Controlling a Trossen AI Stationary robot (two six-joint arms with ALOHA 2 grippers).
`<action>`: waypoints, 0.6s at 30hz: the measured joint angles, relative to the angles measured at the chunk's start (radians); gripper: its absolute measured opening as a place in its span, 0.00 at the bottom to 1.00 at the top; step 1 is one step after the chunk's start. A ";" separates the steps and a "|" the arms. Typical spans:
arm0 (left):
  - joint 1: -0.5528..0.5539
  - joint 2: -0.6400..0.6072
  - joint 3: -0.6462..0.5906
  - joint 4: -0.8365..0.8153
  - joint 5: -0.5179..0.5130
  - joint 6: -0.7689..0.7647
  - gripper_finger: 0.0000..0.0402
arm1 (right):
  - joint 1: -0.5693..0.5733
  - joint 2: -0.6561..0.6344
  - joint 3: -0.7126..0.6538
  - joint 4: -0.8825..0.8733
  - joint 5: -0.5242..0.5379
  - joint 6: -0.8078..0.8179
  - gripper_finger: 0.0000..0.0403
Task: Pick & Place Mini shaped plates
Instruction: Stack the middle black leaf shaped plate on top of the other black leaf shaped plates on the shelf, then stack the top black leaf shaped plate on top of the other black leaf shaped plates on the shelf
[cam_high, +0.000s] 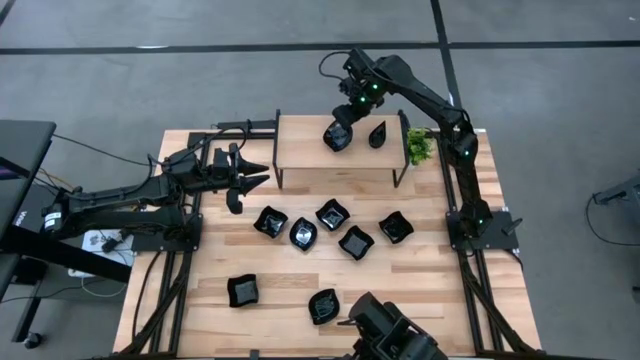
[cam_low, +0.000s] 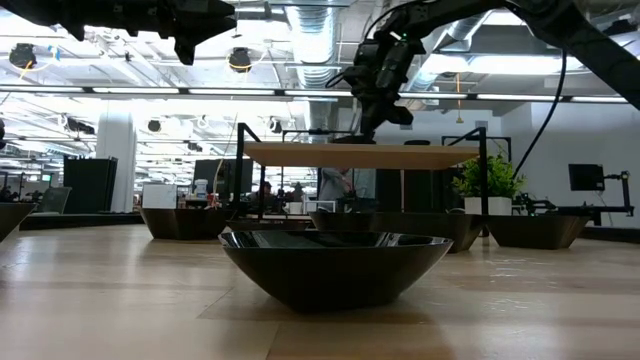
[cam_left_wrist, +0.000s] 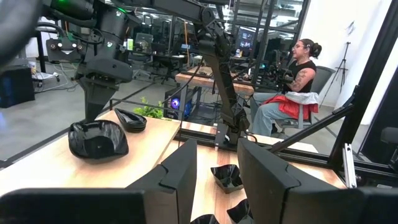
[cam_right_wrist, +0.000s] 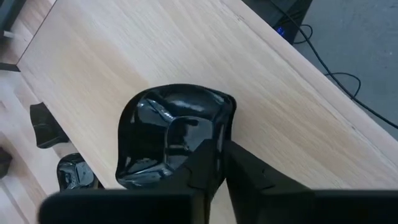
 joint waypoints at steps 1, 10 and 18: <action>0.000 0.000 0.000 0.000 0.000 0.000 0.29 | 0.000 0.000 0.000 0.000 0.000 0.001 0.11; 0.000 0.000 0.000 0.000 0.000 0.000 0.29 | 0.000 -0.002 0.000 -0.013 0.001 0.003 0.22; 0.000 0.000 0.000 0.000 0.000 0.000 0.29 | 0.022 -0.134 0.000 -0.126 -0.056 -0.106 0.23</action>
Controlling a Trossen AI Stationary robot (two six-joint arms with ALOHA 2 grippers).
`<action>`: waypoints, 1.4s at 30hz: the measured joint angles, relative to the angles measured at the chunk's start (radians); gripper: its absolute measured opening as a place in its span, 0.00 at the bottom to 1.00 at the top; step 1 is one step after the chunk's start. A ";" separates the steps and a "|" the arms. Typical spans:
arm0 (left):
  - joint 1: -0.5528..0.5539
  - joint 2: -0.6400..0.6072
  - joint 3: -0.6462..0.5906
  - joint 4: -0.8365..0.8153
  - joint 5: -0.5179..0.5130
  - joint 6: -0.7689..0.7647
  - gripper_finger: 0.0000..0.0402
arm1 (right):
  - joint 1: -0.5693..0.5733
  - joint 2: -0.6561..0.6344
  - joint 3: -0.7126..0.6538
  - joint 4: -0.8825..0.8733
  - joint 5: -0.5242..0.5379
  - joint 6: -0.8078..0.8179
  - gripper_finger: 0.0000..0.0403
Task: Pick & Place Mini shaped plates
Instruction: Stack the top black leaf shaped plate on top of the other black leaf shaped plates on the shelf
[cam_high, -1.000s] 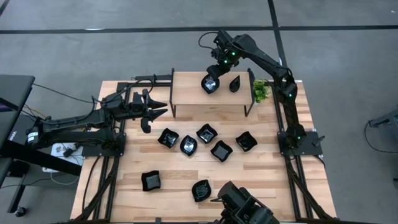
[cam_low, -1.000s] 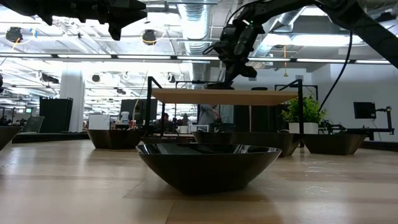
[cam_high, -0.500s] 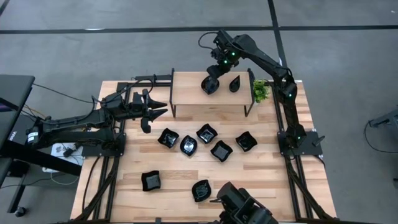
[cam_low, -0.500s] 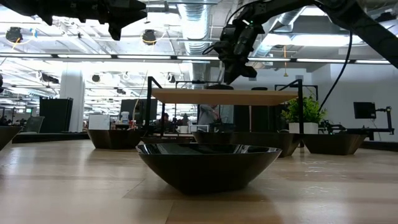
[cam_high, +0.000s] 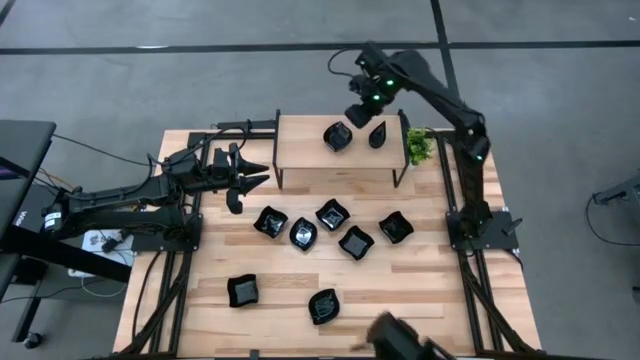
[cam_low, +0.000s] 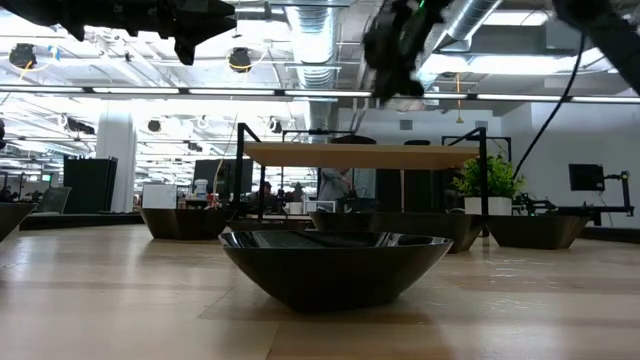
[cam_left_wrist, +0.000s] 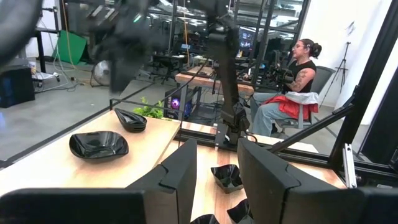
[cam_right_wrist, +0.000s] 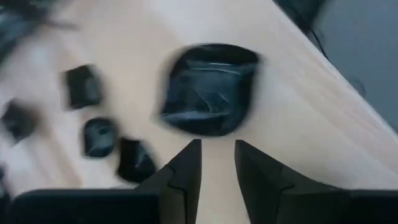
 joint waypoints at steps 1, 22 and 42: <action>0.000 0.000 0.000 0.000 0.000 0.000 0.29 | 0.012 -0.032 0.000 -0.007 -0.023 -0.030 0.23; 0.000 0.000 0.000 0.000 0.074 -0.075 0.29 | 0.229 -0.564 -0.221 0.177 0.031 -0.065 0.20; -0.016 0.000 0.000 0.002 0.074 -0.156 0.29 | 0.558 -1.208 -1.499 1.210 0.097 0.346 0.18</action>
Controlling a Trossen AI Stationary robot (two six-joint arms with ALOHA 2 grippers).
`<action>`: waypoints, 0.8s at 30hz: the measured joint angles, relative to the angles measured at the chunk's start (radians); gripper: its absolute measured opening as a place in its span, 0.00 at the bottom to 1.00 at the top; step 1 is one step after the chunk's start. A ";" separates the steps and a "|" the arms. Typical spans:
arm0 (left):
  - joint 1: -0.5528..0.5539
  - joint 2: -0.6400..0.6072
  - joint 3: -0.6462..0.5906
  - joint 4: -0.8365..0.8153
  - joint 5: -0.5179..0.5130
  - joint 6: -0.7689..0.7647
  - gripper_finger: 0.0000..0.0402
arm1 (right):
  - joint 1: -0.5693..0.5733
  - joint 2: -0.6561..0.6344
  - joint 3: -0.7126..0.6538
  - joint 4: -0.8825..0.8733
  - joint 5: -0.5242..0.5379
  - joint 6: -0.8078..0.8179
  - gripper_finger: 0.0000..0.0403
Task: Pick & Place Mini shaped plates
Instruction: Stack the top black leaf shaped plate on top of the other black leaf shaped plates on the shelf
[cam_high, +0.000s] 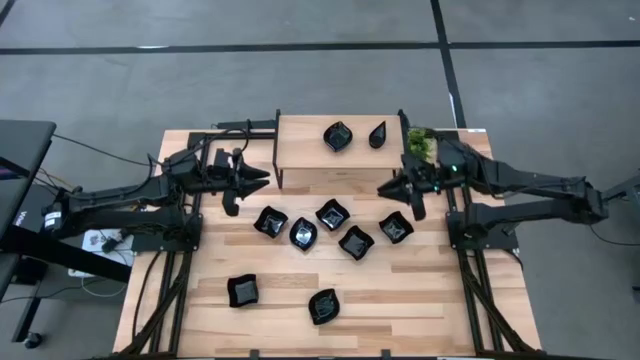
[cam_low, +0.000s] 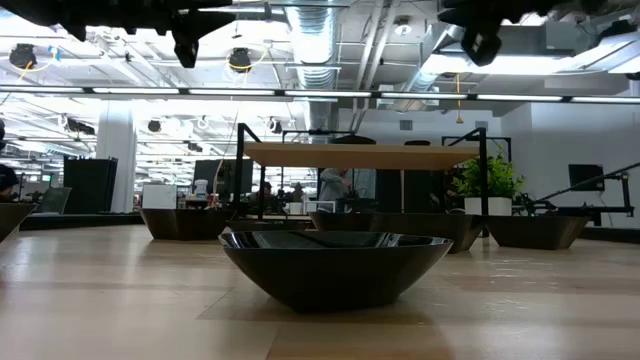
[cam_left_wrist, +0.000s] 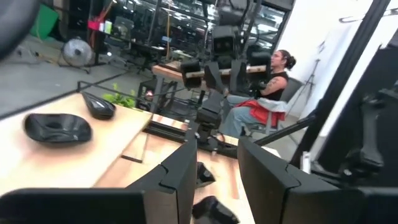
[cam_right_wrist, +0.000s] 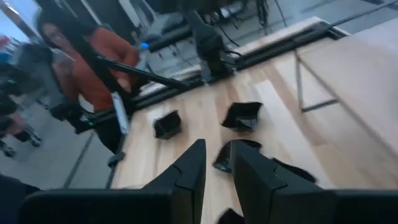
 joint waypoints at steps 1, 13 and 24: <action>-0.011 0.000 0.000 0.001 -0.001 -0.012 0.29 | 0.020 -0.026 -0.035 0.028 0.014 0.012 0.18; -0.315 0.213 0.168 -0.017 -0.227 -0.021 0.29 | 0.176 -0.287 -0.327 0.309 0.181 0.059 0.18; -0.354 0.540 0.489 -0.486 -0.296 -0.426 0.29 | 0.195 -0.404 -0.384 0.308 0.248 0.059 0.18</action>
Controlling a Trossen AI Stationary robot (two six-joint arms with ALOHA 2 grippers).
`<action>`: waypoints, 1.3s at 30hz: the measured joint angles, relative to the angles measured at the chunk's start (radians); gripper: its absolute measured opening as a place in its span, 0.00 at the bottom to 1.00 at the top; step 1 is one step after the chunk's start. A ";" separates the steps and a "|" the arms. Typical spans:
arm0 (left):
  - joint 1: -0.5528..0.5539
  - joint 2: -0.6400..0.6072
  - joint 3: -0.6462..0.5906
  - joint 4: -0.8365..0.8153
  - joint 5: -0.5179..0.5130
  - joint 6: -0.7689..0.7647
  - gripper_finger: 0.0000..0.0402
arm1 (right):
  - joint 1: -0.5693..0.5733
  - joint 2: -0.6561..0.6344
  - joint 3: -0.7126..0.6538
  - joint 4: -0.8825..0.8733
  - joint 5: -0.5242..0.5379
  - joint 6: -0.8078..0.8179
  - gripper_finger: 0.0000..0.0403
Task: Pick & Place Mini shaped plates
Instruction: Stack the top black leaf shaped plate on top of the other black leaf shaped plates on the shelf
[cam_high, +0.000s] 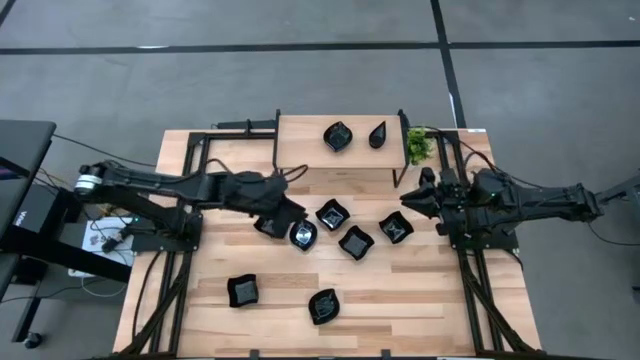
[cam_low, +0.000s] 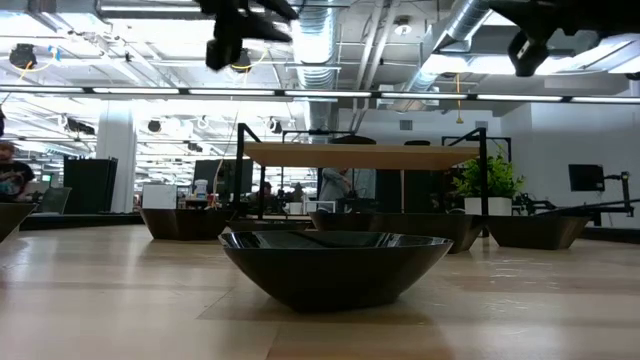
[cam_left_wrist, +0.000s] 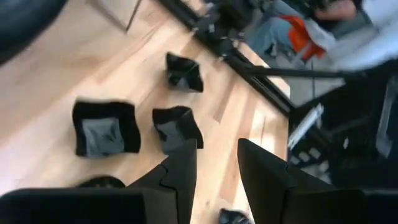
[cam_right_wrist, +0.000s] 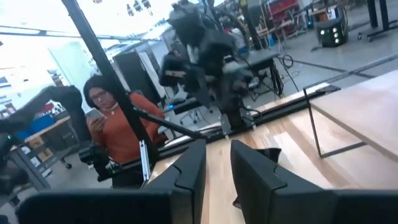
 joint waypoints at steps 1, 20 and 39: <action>0.007 0.015 0.000 0.004 0.006 -0.035 0.29 | 0.000 -0.006 0.000 0.000 0.000 0.000 0.18; -0.135 0.245 0.000 -0.003 -0.046 -0.465 0.29 | 0.001 -0.017 0.000 -0.083 -0.018 -0.008 0.18; -0.236 0.441 0.167 -0.343 -0.133 -1.135 0.29 | 0.001 -0.017 0.000 -0.091 -0.056 -0.010 0.18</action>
